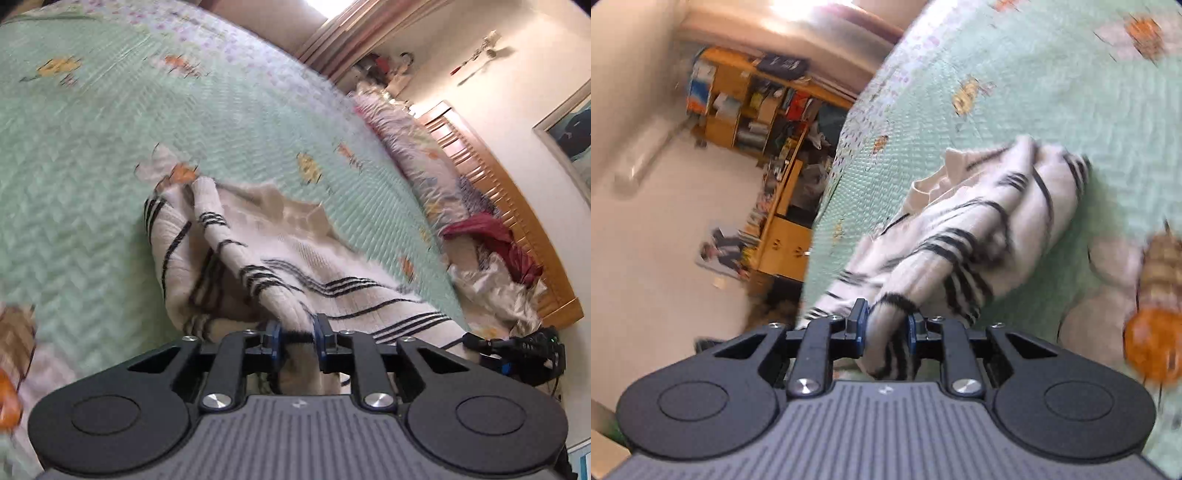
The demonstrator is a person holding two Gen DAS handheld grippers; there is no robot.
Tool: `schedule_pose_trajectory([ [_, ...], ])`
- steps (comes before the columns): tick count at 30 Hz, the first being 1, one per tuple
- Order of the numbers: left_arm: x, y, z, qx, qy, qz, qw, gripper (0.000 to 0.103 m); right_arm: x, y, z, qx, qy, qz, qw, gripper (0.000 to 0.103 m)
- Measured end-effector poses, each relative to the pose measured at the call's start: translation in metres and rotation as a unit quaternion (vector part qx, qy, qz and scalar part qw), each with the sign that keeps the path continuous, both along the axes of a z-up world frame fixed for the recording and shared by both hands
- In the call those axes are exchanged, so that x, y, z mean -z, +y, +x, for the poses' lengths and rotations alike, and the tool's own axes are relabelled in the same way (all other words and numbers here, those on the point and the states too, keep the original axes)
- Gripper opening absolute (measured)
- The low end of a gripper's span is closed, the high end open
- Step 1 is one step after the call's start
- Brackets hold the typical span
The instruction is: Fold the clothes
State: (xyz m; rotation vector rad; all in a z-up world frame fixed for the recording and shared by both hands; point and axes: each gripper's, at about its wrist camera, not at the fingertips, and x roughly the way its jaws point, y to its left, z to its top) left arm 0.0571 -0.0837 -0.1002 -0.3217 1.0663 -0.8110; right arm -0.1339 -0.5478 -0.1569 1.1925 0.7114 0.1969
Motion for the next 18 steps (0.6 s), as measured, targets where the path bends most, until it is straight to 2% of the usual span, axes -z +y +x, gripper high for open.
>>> schedule_pose_trajectory([
  [1,0.011,0.004,-0.006,-0.004,0.006,0.018,0.9998,0.057,0.012,-0.002,-0.008,0.006,0.027,0.017,0.999,0.031],
  [2,0.026,0.009,-0.012,-0.009,0.008,0.036,0.9993,0.069,0.028,-0.001,-0.018,0.007,0.058,0.017,0.998,0.037],
  [3,0.044,0.017,-0.017,-0.02,0.012,0.054,0.9983,0.068,0.047,-0.002,-0.028,0.006,0.088,0.0,0.996,0.051],
  [4,0.06,0.026,-0.021,-0.036,0.021,0.065,0.997,0.063,0.059,-0.004,-0.04,0.019,0.104,-0.007,0.994,0.054],
  [6,0.083,0.045,-0.031,-0.069,0.042,0.065,0.9946,0.061,0.083,-0.009,-0.066,0.049,0.132,-0.018,0.99,0.054],
  [8,0.086,0.063,-0.042,-0.088,0.036,0.023,0.9952,0.061,0.084,-0.011,-0.088,0.075,0.101,-0.015,0.992,0.054],
  [10,0.077,0.073,-0.048,-0.101,0.011,-0.006,0.9948,0.061,0.065,-0.006,-0.099,0.085,0.065,-0.086,0.991,0.054],
  [12,0.058,0.068,-0.05,-0.096,-0.028,-0.016,0.9949,0.061,0.043,-0.001,-0.1,0.087,0.021,-0.149,0.985,0.054],
  [14,0.036,0.055,-0.046,-0.08,-0.074,-0.009,0.994,0.07,0.019,0.002,-0.092,0.079,-0.03,-0.197,0.977,0.067],
  [15,0.025,0.046,-0.04,-0.072,-0.094,-0.004,0.993,0.072,0.009,0.003,-0.082,0.072,-0.053,-0.207,0.974,0.08],
  [16,0.016,0.037,-0.032,-0.064,-0.11,-0.002,0.9919,0.073,0.002,0.003,-0.069,0.062,-0.068,-0.212,0.973,0.085],
  [18,0.004,0.019,-0.014,-0.05,-0.128,-0.007,0.9904,0.073,-0.004,-0.005,-0.04,0.048,-0.084,-0.227,0.969,0.085],
])
